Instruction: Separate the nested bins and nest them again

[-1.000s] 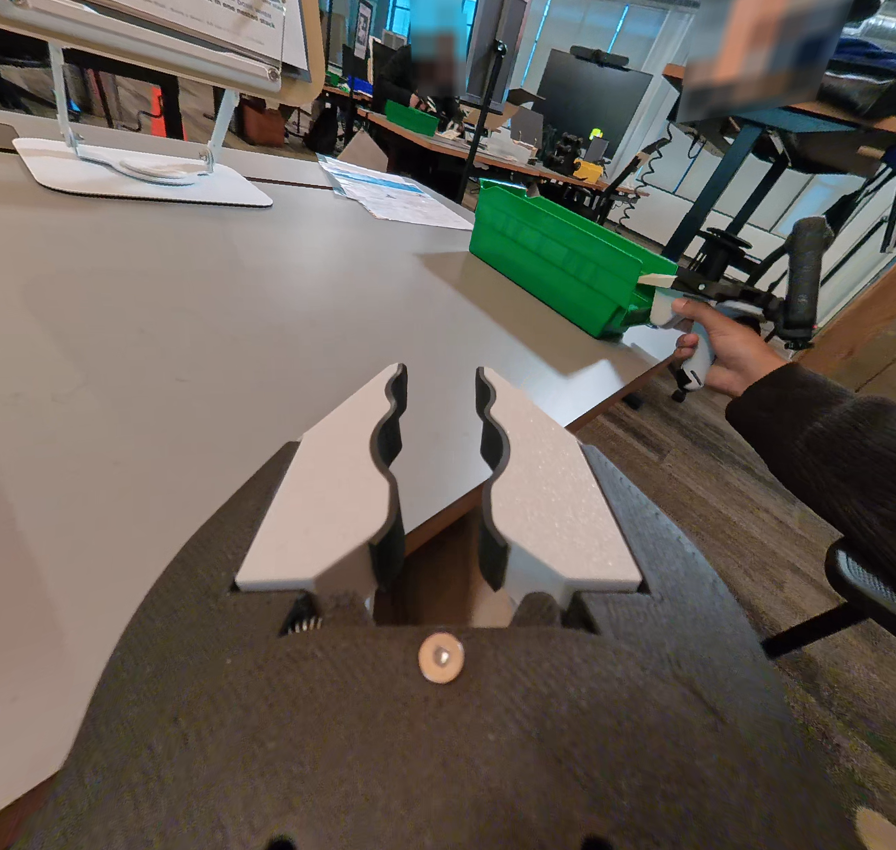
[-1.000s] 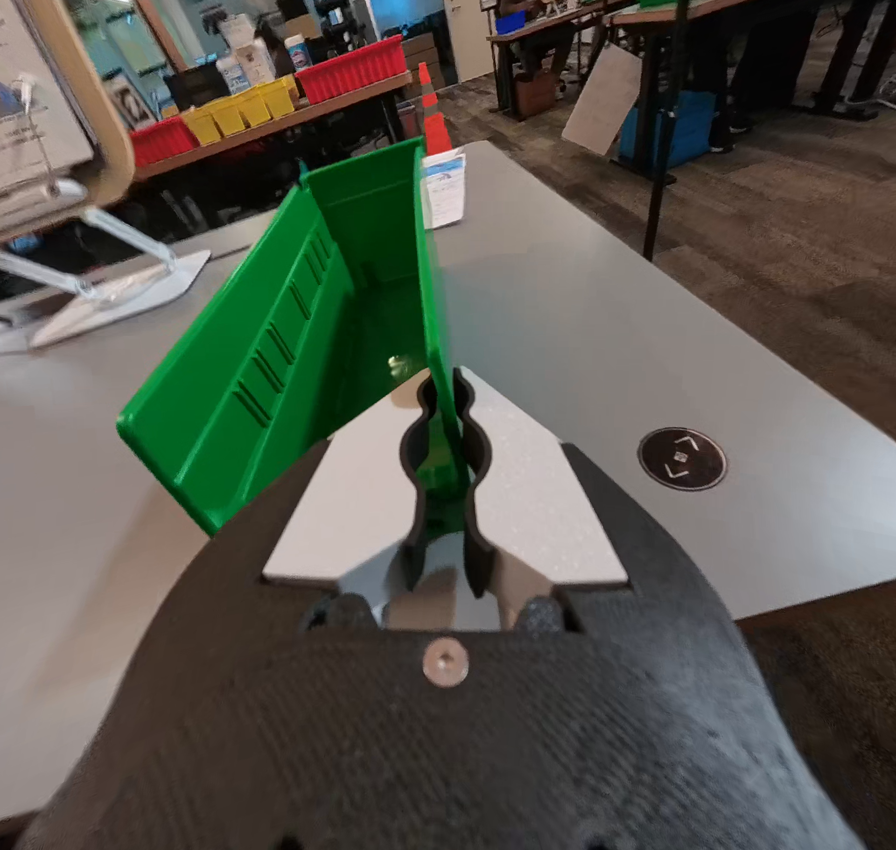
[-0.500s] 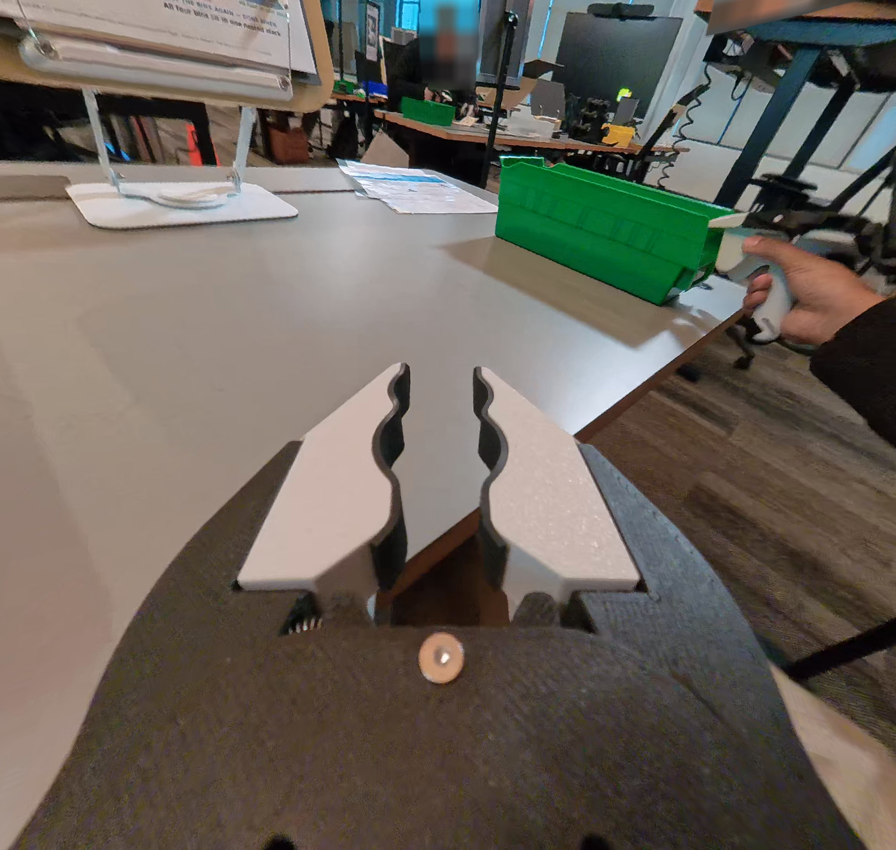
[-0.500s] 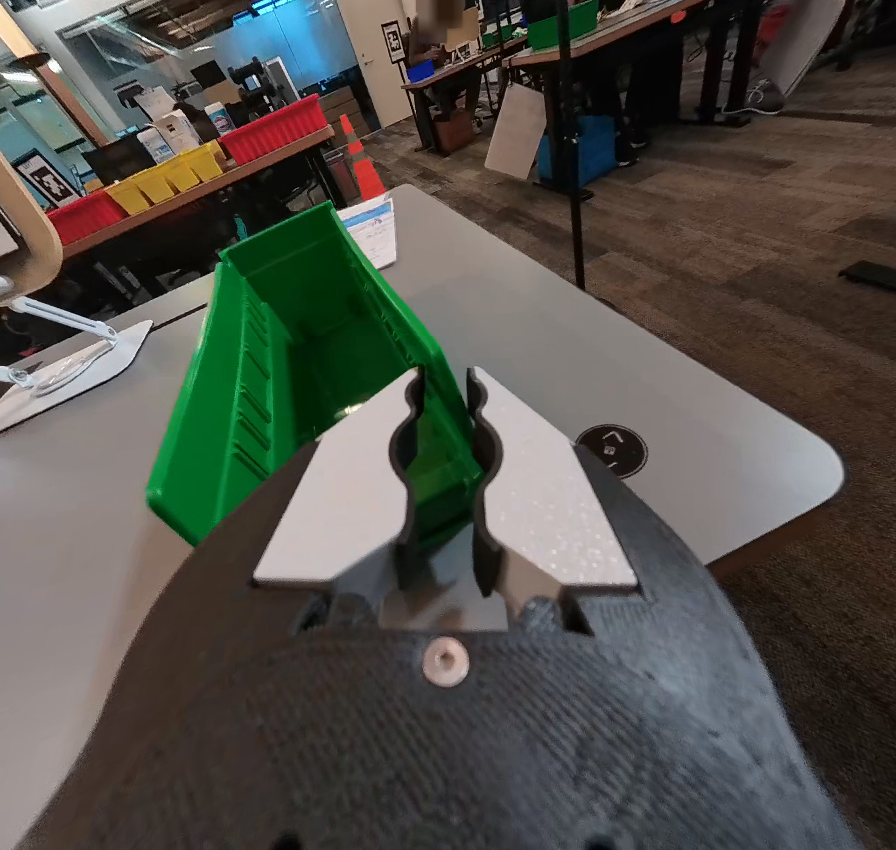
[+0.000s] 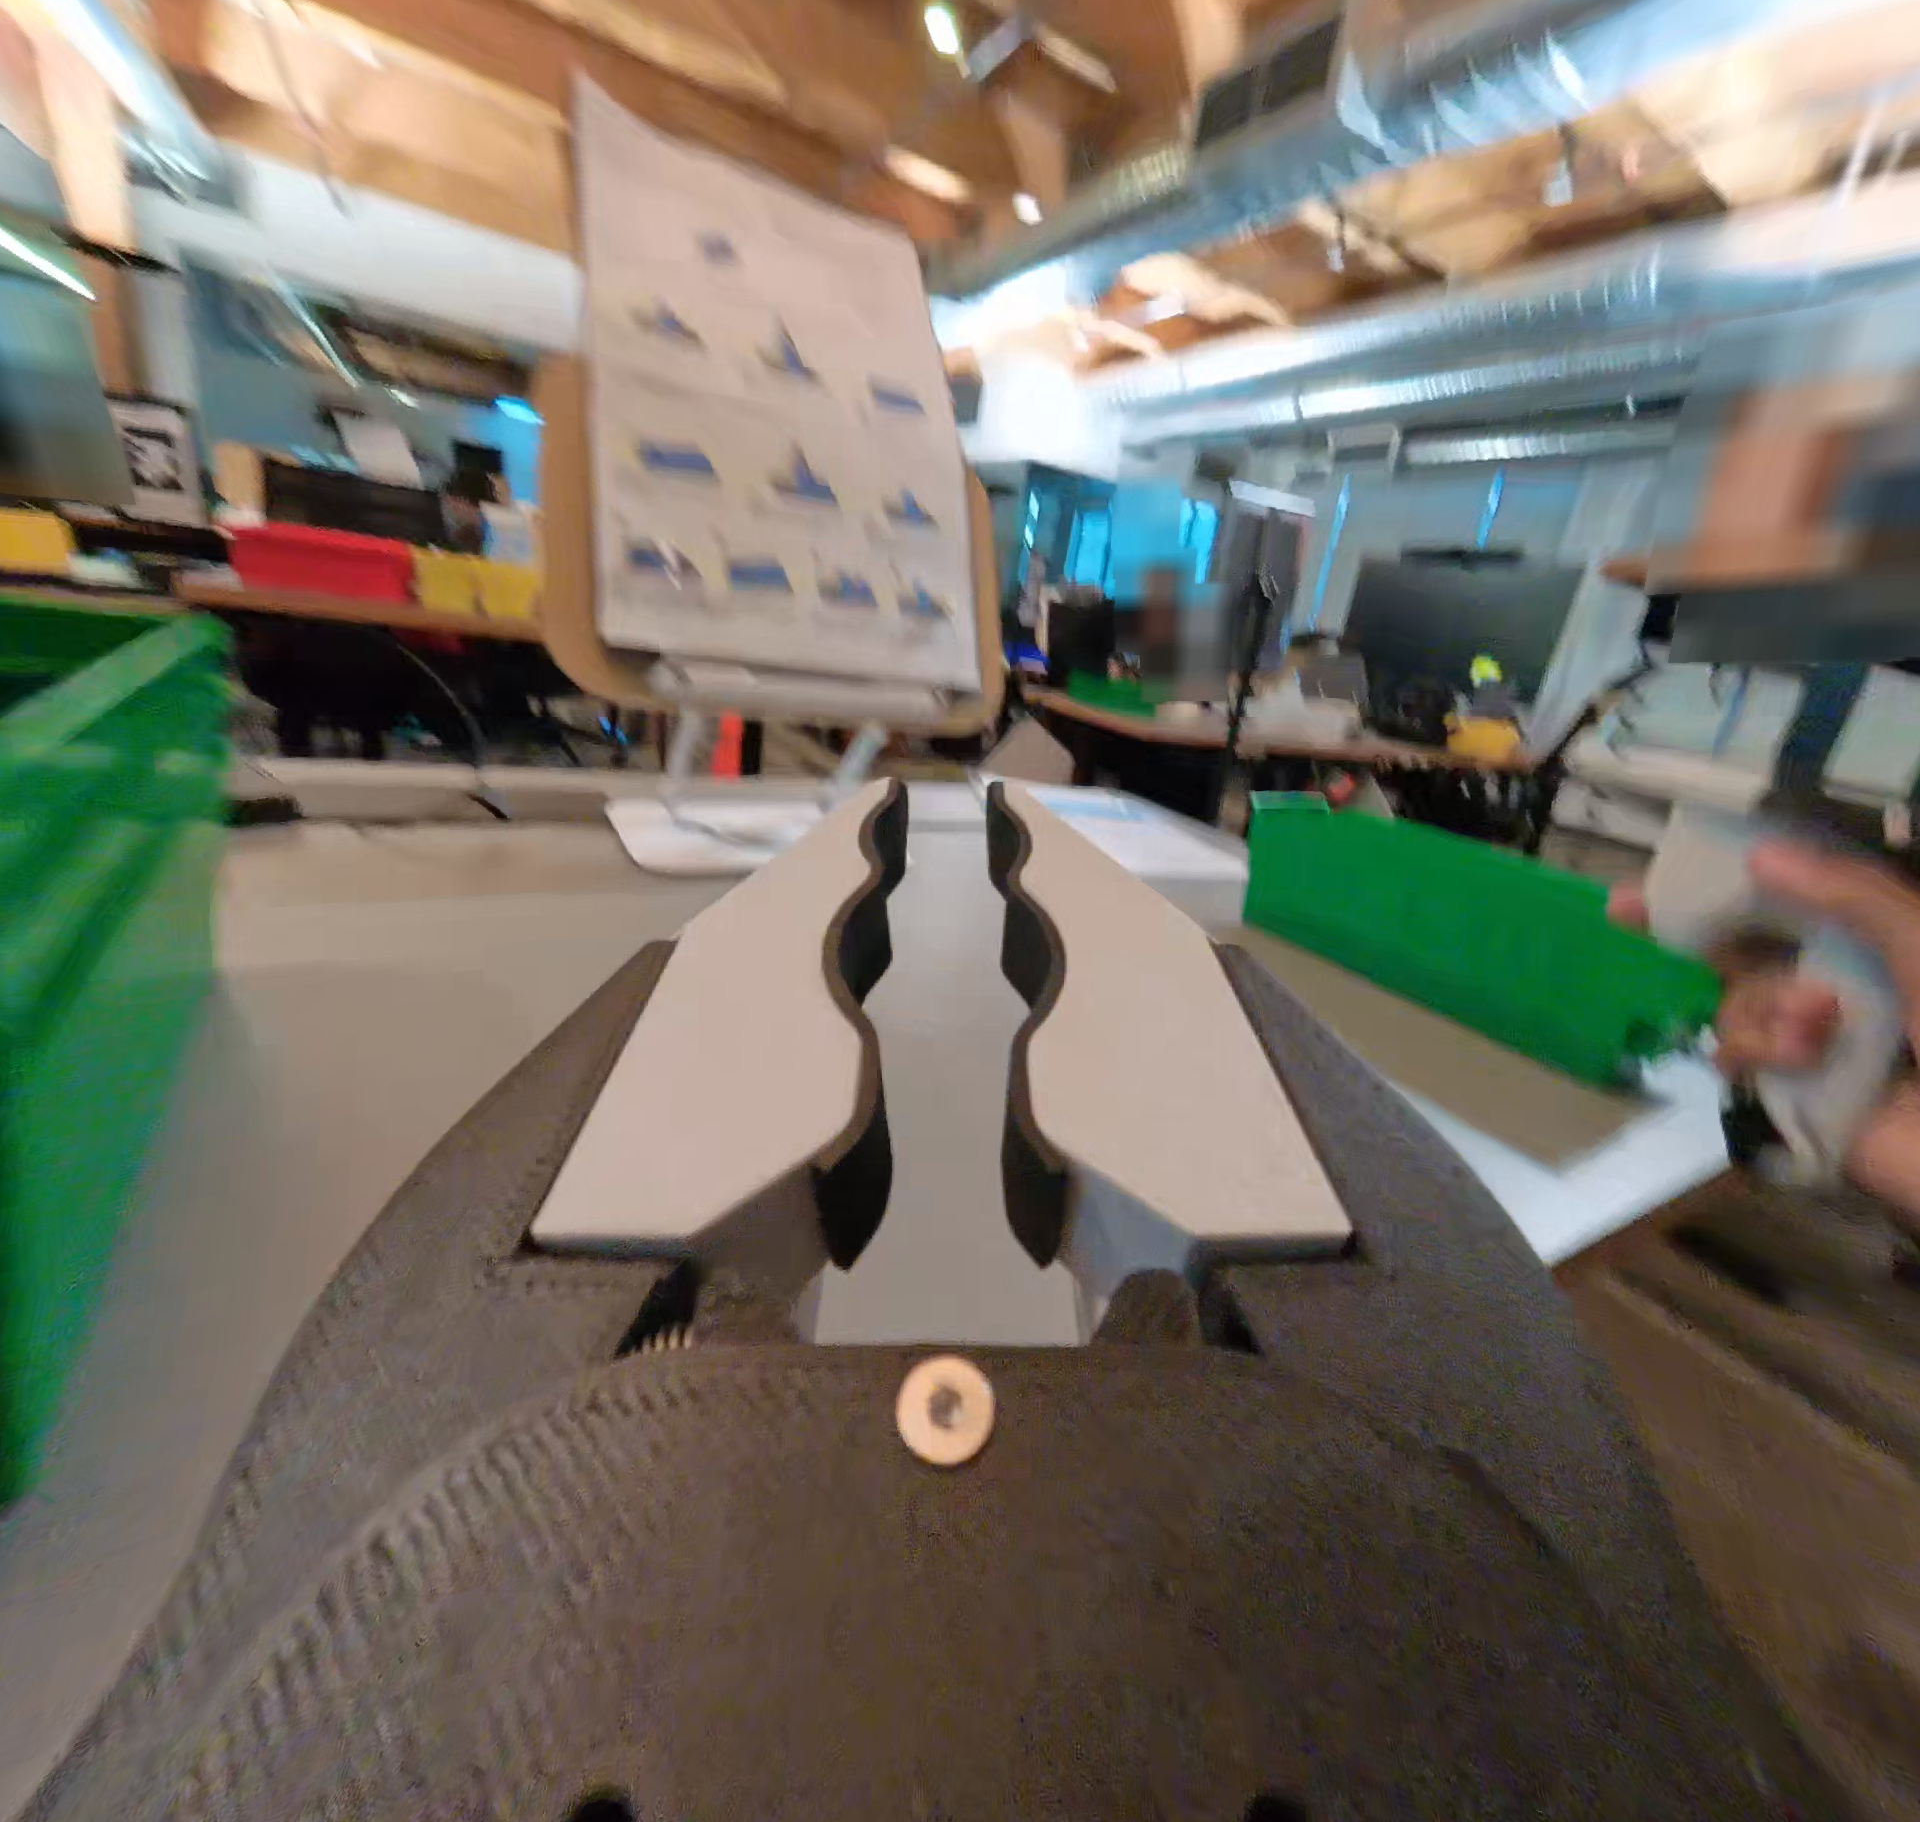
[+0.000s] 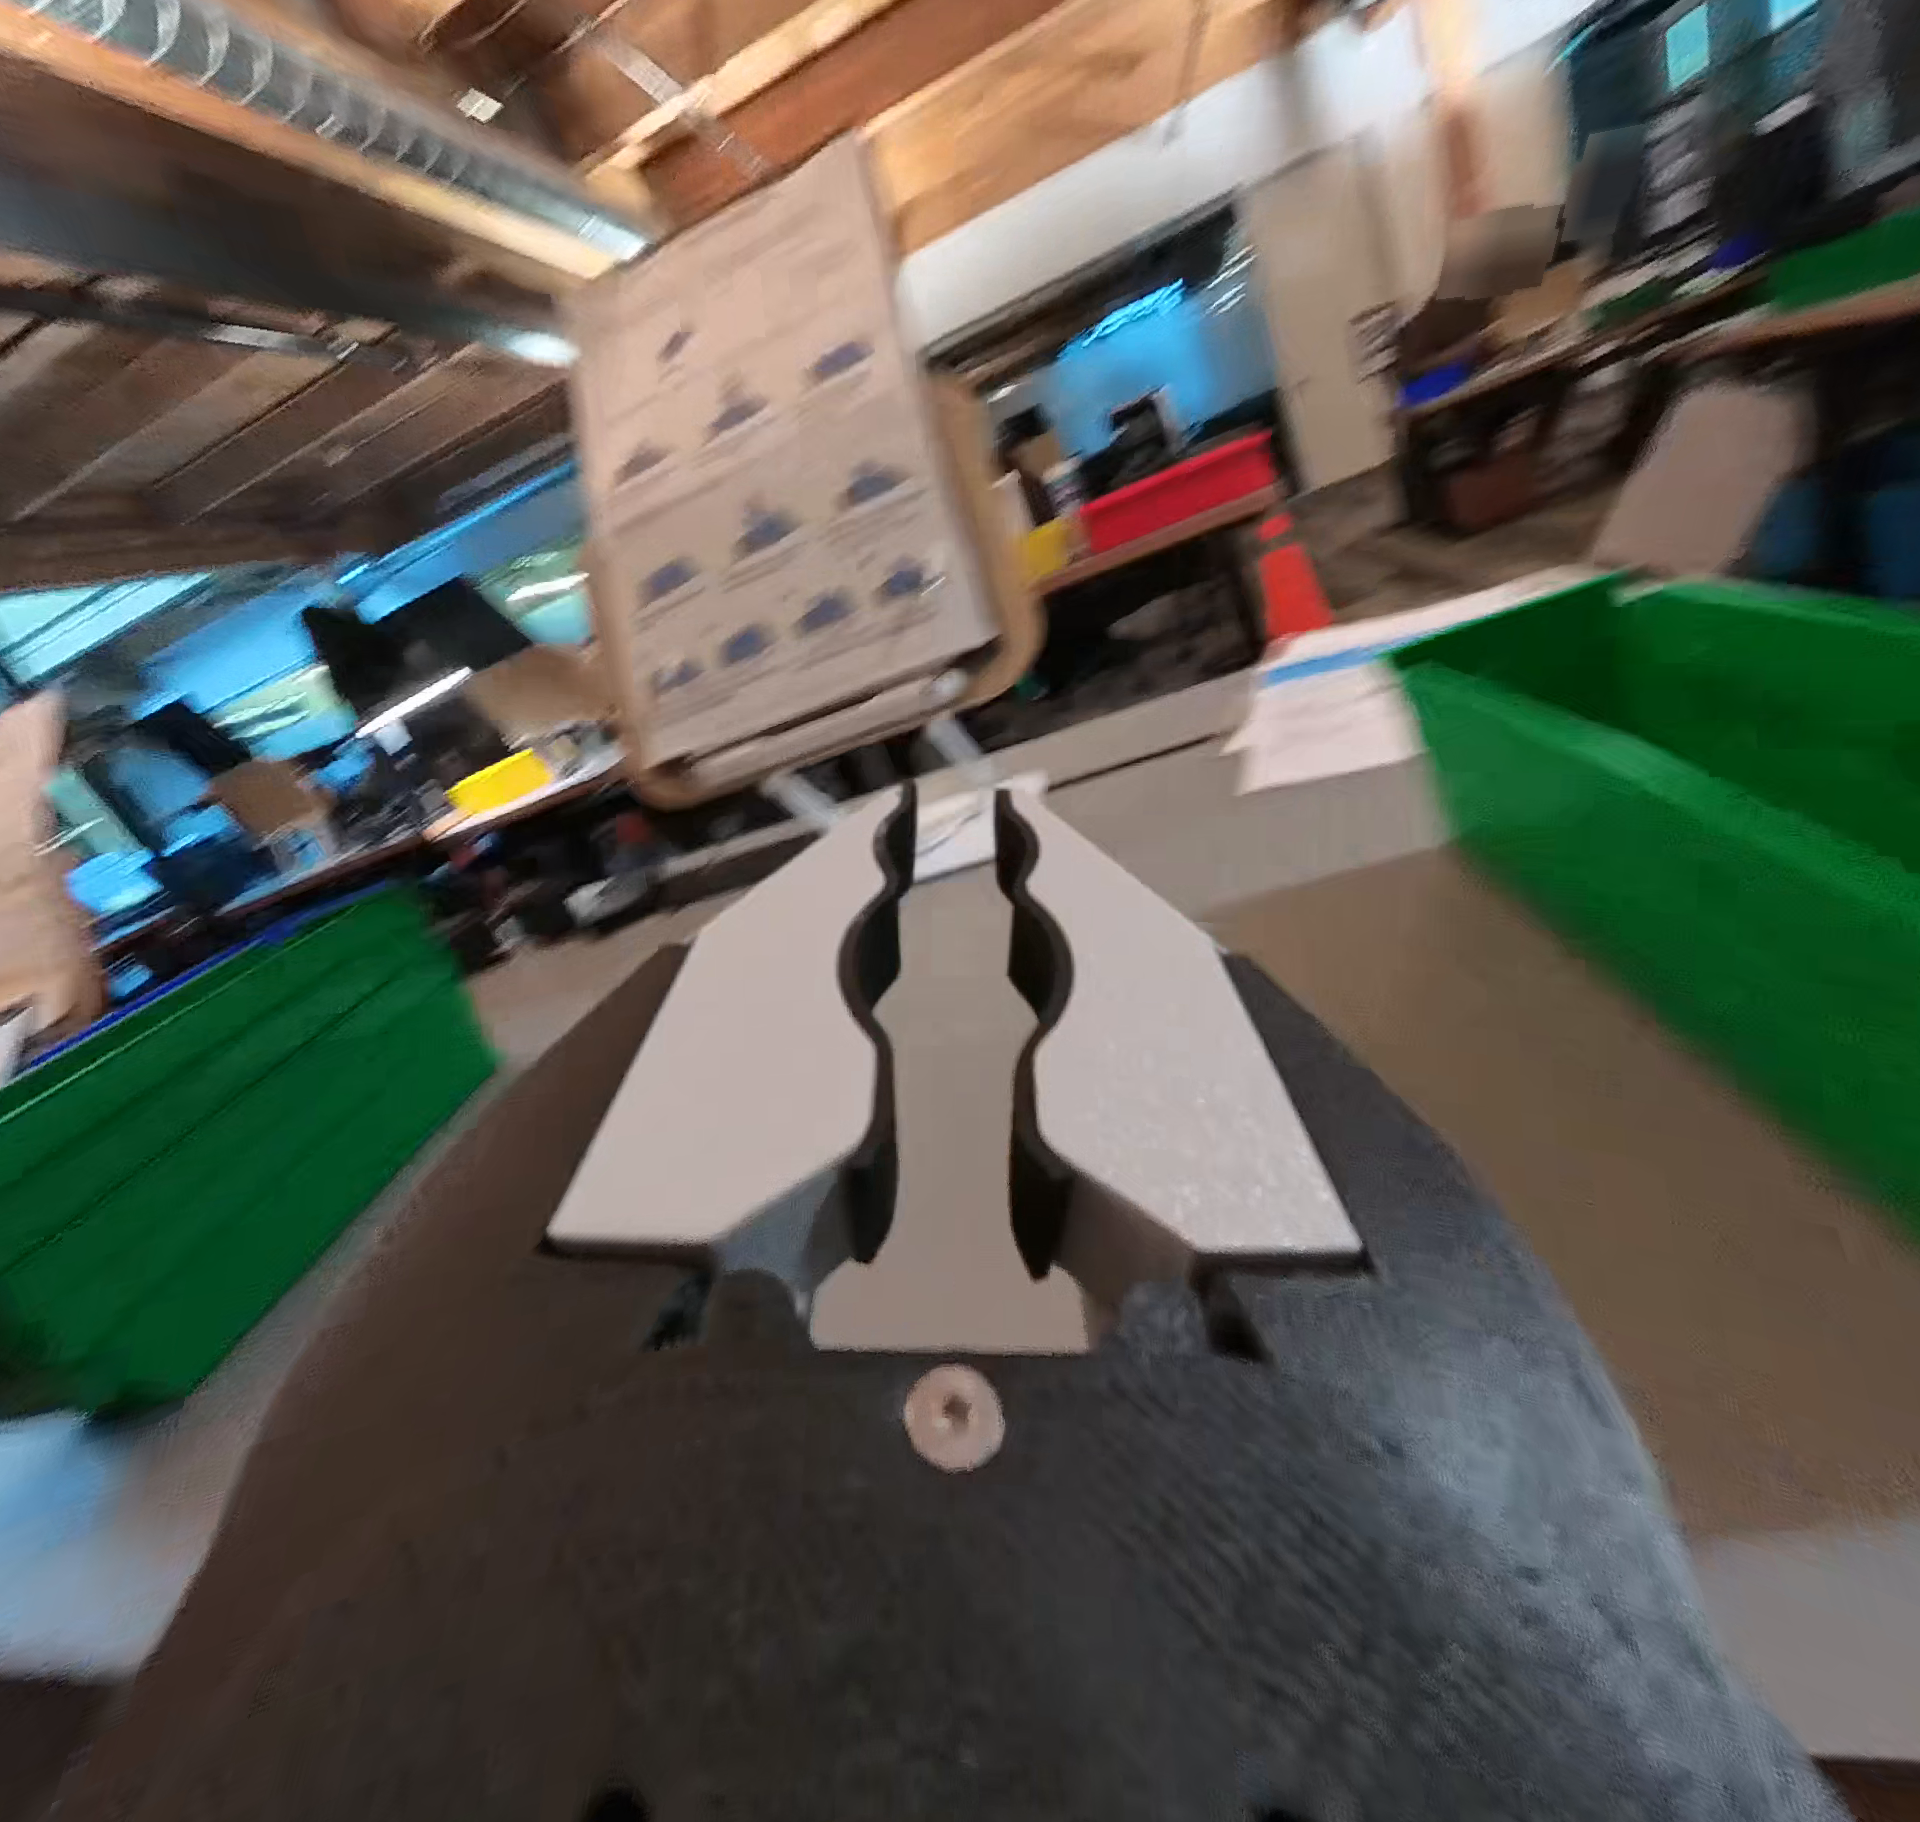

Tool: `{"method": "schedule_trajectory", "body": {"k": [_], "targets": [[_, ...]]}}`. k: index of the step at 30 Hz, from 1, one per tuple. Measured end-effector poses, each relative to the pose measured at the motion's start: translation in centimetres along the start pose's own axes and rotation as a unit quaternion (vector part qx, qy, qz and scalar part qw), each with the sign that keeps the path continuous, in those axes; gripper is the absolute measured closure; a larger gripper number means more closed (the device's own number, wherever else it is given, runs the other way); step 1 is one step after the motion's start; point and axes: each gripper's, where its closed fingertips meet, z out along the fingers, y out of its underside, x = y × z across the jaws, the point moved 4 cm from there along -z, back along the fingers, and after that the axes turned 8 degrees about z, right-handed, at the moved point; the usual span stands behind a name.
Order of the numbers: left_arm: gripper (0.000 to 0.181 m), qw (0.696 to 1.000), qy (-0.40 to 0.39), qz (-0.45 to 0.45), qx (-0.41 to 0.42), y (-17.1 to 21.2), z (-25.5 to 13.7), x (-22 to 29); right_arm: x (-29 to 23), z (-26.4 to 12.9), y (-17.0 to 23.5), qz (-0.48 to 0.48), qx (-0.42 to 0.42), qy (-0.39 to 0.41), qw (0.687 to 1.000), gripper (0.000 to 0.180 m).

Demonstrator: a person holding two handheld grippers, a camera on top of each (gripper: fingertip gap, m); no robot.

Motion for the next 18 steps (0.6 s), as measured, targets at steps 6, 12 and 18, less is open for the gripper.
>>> {"method": "schedule_trajectory", "body": {"k": [6,12,18], "targets": [[0.146,0.978,-0.203,0.048,-0.001,-5.3,-3.6,-13.8,-8.9,-2.7,9.1,0.000,-0.106,-0.087,0.990,0.167],[0.131,0.956,-0.290,0.040,-0.032,-1.8,-8.0,-23.0,-10.0,-2.0,11.7,-0.013,-0.150,-0.111,0.982,0.168],[0.125,0.978,-0.199,0.011,-0.061,1.3,-5.7,-23.3,-9.8,-0.8,13.7,-0.019,-0.210,-0.129,0.969,0.166]]}}
